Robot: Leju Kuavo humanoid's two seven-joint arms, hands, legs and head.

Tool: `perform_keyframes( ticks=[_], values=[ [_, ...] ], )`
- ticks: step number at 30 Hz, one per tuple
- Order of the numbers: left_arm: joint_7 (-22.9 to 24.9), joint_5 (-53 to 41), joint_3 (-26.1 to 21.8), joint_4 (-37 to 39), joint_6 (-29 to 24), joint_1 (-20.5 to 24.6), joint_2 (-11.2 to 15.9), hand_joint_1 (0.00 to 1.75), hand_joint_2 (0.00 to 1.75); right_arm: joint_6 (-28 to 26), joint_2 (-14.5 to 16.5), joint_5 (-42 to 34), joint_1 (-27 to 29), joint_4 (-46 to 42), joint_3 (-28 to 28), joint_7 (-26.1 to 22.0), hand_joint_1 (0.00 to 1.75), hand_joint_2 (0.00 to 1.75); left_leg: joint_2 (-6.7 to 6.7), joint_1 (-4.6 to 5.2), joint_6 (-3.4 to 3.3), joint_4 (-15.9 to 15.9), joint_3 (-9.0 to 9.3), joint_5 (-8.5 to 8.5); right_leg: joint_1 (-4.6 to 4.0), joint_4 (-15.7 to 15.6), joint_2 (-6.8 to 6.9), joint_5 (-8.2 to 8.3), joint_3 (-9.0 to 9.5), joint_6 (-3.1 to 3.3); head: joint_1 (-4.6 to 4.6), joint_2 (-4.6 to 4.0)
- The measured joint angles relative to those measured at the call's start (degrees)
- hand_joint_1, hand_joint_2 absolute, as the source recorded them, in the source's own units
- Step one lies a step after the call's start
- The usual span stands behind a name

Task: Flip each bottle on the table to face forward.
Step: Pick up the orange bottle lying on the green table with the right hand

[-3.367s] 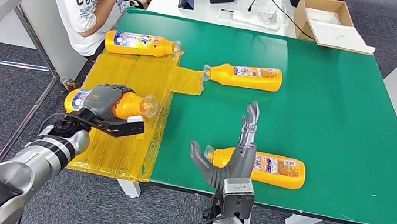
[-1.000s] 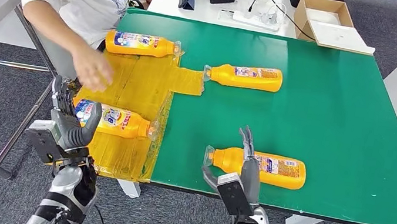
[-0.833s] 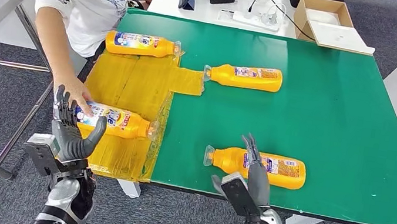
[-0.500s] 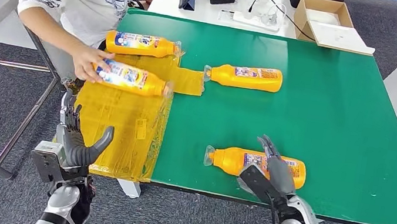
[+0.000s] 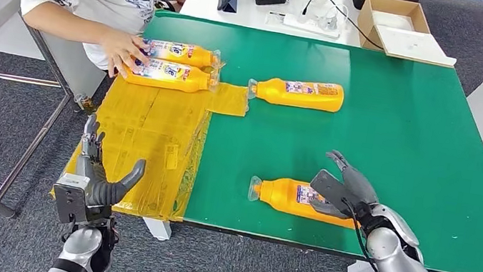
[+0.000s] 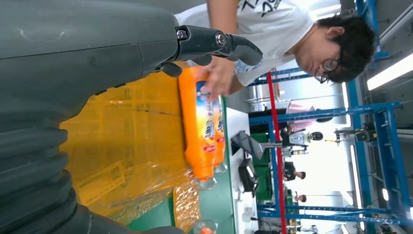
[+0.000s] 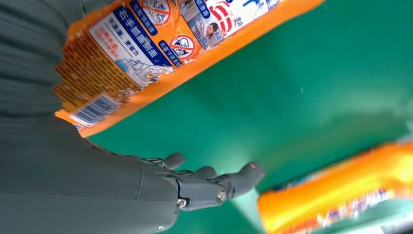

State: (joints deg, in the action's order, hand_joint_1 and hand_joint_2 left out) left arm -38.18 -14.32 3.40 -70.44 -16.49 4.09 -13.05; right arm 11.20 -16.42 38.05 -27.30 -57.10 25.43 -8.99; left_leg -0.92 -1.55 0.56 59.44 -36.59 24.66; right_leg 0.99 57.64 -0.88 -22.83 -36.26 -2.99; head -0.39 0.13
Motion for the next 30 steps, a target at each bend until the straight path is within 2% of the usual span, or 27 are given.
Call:
perform_keyframes(
  ticks=[4,7,15,25,30],
  values=[
    [0.0,0.38,0.19,2.2,0.57,1.11,0.01,0.0,1.75,7.42,-2.58,-3.19,-4.35,4.49,4.17,-2.09,0.0,1.75,-0.08,0.02,-0.06,0.01,0.01,-0.05,0.02,0.0,0.08,0.03,0.04,-0.02,0.01,0.0],
    [0.0,0.8,0.33,3.76,0.64,1.76,0.03,0.0,1.75,10.28,-5.2,-6.69,-6.41,5.98,7.33,-2.5,0.0,1.75,-0.23,0.07,-0.08,0.01,-0.02,-0.06,0.06,0.0,0.19,0.04,0.05,-0.04,0.01,0.0],
    [0.0,1.07,0.97,5.92,1.14,2.76,0.07,0.0,1.75,10.71,-9.76,-14.96,-8.07,6.92,12.69,-2.8,0.0,1.75,-0.27,0.11,-0.09,0.02,-0.04,-0.05,0.1,0.0,0.21,-0.02,0.05,-0.13,0.01,0.0],
    [0.0,1.14,1.43,6.94,1.31,3.36,0.07,0.0,1.75,10.7,-11.96,-17.35,-8.02,6.58,14.75,-3.86,0.0,1.75,-0.27,0.14,-0.1,0.02,-0.04,-0.05,0.14,0.0,0.22,-0.02,0.05,-0.14,0.01,0.0],
    [0.0,1.27,1.56,7.2,1.32,3.63,0.08,0.0,1.75,9.31,-14.68,-20.06,-6.67,2.47,15.67,-4.97,0.0,1.75,-0.27,0.15,-0.1,0.02,-0.05,-0.05,0.15,0.0,0.23,-0.03,0.05,-0.14,0.0,0.0]
  ],
)
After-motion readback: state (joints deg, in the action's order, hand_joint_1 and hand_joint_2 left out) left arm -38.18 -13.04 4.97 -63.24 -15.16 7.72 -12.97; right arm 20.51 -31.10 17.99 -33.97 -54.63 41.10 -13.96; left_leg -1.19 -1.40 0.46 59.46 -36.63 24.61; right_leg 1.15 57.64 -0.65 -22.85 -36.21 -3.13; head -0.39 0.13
